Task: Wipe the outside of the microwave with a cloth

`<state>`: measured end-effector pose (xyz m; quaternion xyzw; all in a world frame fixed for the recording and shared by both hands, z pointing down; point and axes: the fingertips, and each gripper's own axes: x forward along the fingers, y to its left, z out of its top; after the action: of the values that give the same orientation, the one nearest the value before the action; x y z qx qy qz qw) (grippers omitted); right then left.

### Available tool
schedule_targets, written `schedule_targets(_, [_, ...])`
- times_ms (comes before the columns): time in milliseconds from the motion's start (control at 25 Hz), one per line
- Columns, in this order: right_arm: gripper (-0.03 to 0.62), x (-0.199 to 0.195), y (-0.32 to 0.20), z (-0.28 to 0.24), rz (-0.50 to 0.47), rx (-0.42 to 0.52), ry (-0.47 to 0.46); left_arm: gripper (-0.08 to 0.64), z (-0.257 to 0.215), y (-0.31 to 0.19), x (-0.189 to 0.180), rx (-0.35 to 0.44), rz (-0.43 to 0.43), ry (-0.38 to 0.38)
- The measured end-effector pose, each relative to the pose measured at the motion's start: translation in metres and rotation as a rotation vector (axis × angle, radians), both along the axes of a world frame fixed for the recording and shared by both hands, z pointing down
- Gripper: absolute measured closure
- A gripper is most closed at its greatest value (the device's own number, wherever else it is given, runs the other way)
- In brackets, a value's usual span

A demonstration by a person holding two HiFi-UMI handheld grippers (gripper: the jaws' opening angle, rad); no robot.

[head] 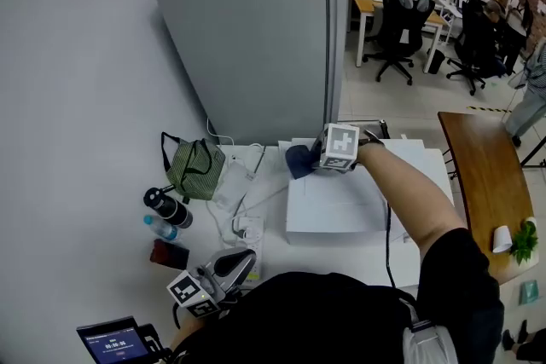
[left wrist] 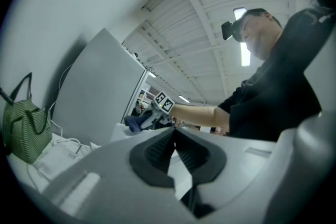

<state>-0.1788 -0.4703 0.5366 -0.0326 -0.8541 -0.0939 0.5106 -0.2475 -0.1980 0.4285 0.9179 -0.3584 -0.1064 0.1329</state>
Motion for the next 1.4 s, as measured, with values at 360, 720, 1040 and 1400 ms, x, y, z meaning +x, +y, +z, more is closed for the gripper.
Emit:
schedule_targets(360, [0.52, -0.008, -0.001, 0.032, 0.066, 0.012, 0.058, 0.557, 0.0, 0.007, -0.019, -0.003, 0.001, 0.001])
schedule_targets(720, [0.52, 0.247, -0.032, 0.043, 0.314, -0.02, 0.146, 0.557, 0.004, -0.021, 0.047, 0.001, 0.118, -0.028])
schedule_targets(1040, [0.518, 0.363, -0.03, 0.036, 0.411, -0.023, 0.113, 0.557, 0.0, -0.032, 0.098, -0.013, 0.138, -0.031])
schedule_targets(1400, [0.518, 0.098, 0.051, -0.013, -0.024, -0.013, -0.138, 0.557, 0.002, -0.005, 0.073, 0.003, 0.101, -0.018])
